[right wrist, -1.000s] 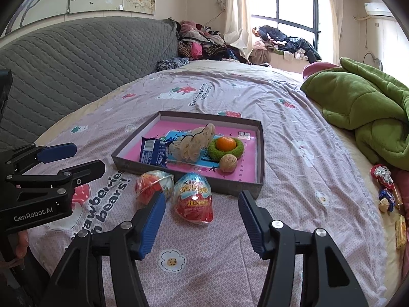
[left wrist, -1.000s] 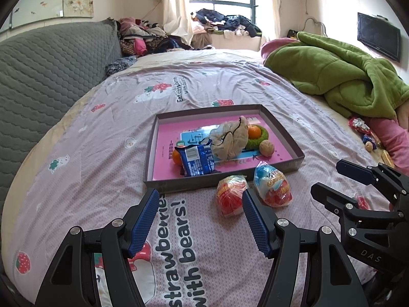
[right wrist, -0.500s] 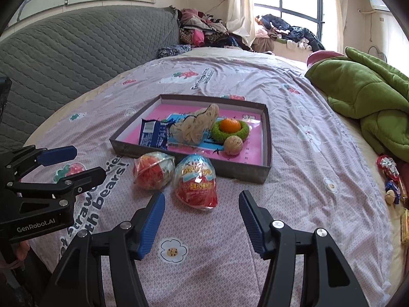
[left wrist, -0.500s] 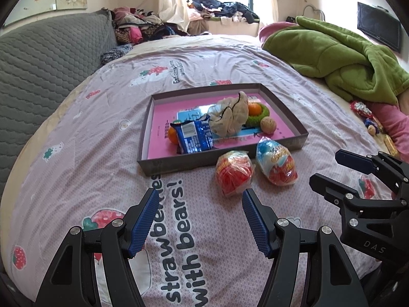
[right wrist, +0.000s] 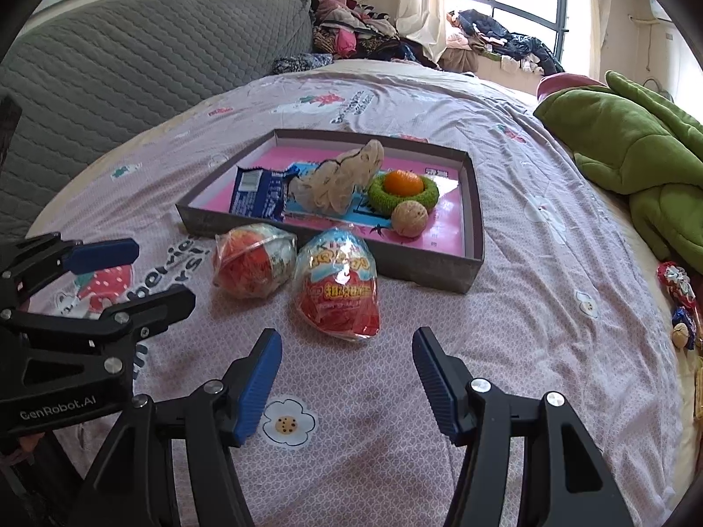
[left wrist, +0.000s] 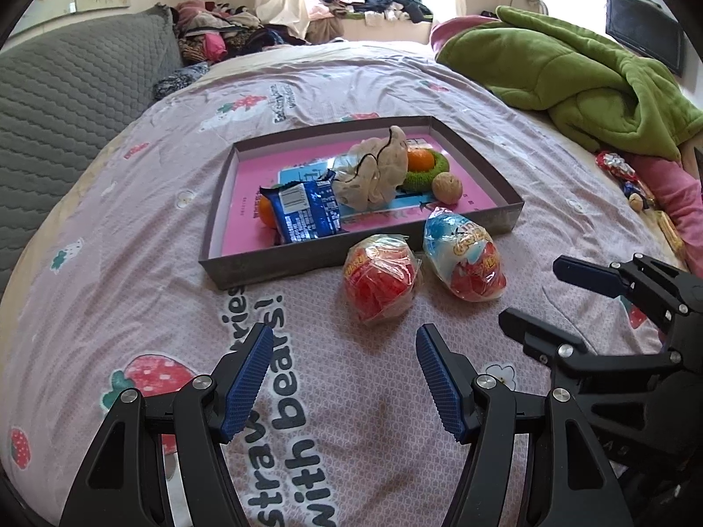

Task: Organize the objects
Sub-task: 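Move the right gripper to the blue egg while the left approaches the red egg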

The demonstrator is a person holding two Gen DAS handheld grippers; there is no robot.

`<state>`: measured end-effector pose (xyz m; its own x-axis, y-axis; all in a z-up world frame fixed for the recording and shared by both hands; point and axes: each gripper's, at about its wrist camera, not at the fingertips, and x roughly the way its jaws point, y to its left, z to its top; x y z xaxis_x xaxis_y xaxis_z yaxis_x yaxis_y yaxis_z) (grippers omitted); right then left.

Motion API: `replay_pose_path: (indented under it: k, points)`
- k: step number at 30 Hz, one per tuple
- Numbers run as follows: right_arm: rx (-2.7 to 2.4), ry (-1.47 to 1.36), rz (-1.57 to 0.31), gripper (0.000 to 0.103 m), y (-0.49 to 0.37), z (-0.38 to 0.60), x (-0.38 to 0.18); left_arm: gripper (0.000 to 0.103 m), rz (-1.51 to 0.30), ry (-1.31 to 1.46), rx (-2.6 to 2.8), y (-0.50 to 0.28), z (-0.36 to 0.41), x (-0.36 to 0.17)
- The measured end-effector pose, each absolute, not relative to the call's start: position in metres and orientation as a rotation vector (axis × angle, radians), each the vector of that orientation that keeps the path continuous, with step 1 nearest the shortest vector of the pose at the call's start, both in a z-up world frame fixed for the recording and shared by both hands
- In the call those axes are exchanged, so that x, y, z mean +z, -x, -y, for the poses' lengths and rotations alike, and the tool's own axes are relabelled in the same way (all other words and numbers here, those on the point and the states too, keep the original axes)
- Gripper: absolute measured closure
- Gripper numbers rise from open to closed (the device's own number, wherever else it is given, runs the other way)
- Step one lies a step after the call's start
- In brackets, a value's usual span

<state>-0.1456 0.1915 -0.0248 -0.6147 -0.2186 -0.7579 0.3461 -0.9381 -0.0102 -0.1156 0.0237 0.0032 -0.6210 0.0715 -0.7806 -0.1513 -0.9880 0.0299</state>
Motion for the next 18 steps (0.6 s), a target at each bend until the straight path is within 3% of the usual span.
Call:
replay_pose_path:
  k: [18]
  points:
    - [-2.555,-1.161,-0.296,0.042,0.162,-0.185,-0.042,0.034,-0.133,1.344,2.675,0.152,-0.028,-0.013]
